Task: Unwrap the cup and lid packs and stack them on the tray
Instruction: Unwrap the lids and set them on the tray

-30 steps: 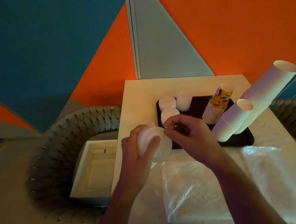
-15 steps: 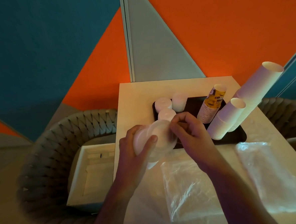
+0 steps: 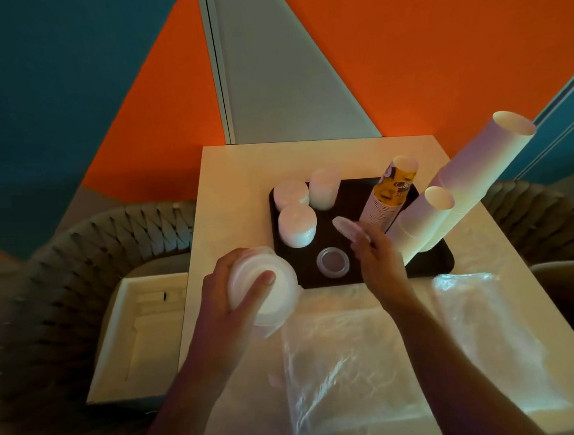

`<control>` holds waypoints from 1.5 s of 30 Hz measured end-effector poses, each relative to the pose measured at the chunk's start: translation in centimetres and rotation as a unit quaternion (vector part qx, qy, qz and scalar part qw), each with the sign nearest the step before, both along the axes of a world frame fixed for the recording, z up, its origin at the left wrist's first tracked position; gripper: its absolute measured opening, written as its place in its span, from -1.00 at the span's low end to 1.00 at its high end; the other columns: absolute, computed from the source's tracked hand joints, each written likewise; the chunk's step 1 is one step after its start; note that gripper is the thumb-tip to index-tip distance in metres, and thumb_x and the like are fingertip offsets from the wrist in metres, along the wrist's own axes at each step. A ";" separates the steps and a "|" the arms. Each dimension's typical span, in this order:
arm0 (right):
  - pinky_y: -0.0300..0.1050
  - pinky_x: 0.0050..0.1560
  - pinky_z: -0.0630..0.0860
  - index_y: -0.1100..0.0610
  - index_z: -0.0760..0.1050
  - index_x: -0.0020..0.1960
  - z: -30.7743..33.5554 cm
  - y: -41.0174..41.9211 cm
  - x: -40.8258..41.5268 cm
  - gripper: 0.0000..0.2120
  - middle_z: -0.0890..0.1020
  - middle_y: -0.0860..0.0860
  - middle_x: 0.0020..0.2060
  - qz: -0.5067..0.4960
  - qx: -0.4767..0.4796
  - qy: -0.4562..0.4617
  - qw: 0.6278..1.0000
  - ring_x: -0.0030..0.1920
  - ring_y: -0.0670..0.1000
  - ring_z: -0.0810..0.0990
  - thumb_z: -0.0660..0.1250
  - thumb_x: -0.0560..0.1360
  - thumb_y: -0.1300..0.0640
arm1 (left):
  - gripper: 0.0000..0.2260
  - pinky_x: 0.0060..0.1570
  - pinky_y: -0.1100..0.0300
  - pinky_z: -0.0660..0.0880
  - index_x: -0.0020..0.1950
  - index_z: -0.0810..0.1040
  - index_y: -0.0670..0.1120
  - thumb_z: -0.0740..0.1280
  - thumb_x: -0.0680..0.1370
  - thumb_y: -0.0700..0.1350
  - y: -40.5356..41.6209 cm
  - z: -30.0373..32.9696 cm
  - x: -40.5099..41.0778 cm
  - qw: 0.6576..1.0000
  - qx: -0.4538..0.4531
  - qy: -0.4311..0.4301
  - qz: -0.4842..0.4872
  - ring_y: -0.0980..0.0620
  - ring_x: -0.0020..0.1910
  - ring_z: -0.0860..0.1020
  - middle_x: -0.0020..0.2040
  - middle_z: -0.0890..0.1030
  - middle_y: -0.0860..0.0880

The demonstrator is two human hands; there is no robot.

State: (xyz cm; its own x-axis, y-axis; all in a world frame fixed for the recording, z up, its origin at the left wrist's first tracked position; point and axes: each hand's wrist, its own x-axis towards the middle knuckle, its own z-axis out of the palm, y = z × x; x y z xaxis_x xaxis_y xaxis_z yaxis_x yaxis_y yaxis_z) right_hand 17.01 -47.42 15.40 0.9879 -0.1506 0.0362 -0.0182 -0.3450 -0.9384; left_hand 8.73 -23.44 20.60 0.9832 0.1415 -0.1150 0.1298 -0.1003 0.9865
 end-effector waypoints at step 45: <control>-0.16 0.03 0.59 -0.03 0.60 0.15 -2.4 1.2 2.7 -0.87 0.67 -0.11 0.03 0.107 -0.142 0.092 0.980 0.03 -0.10 0.66 0.35 0.62 0.05 | -0.53 -0.25 0.42 0.53 0.23 0.45 0.38 0.38 0.33 0.32 -2.2 -1.1 0.3 0.998 0.025 0.035 0.053 0.18 0.18 0.49 0.29 0.48 0.11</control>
State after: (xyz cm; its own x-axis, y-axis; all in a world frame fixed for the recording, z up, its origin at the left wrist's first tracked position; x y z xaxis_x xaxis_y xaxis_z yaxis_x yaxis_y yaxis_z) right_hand 19.69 -46.22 13.03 0.9896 0.0520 -0.1344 -0.0756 -0.6065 -0.7915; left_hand 9.00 -25.68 19.47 0.9523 0.2521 -0.1722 0.2099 -0.1310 0.9689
